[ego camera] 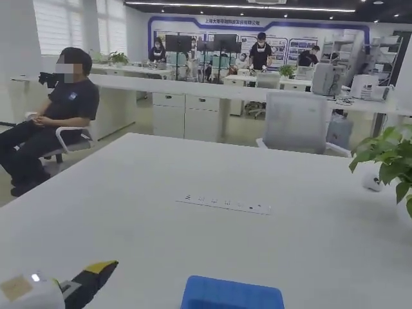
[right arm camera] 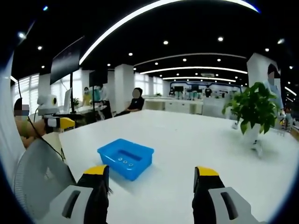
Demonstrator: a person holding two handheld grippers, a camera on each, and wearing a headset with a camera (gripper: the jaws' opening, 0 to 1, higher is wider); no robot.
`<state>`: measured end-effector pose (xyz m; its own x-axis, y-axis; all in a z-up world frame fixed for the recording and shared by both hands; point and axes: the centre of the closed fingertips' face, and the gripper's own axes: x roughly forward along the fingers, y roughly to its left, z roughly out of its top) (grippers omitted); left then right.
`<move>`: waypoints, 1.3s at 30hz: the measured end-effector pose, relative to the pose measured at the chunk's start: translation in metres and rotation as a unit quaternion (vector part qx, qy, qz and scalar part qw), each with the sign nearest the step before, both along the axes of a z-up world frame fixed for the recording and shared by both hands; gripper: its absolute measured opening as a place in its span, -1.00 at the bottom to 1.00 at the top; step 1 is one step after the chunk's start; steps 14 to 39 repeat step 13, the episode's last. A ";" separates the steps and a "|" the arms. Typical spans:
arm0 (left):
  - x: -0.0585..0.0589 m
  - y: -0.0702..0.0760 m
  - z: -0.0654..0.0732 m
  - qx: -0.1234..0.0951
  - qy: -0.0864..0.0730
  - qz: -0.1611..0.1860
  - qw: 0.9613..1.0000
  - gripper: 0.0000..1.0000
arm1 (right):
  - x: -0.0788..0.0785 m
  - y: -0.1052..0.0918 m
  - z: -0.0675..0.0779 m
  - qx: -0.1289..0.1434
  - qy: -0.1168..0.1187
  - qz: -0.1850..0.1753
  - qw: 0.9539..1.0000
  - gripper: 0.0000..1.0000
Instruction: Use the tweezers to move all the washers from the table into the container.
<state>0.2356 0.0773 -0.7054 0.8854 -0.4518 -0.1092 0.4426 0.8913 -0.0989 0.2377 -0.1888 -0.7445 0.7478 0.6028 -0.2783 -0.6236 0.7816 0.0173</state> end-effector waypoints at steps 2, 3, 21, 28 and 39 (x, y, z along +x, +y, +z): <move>0.002 0.006 0.006 -0.008 -0.021 0.015 1.000 0.98 | 0.001 -0.001 0.000 0.000 -0.001 -0.002 1.000 0.46; 0.004 0.010 0.009 -0.020 -0.028 0.025 0.999 0.98 | 0.001 -0.002 0.000 0.001 -0.003 -0.003 1.000 0.46; 0.004 0.014 0.007 -0.035 -0.025 0.034 0.999 0.98 | 0.003 -0.004 -0.004 -0.003 -0.001 -0.008 1.000 0.45; 0.004 0.014 0.007 -0.035 -0.025 0.034 0.999 0.98 | 0.003 -0.004 -0.004 -0.003 -0.001 -0.008 1.000 0.45; 0.004 0.014 0.007 -0.035 -0.025 0.034 0.999 0.98 | 0.003 -0.004 -0.004 -0.003 -0.001 -0.008 1.000 0.45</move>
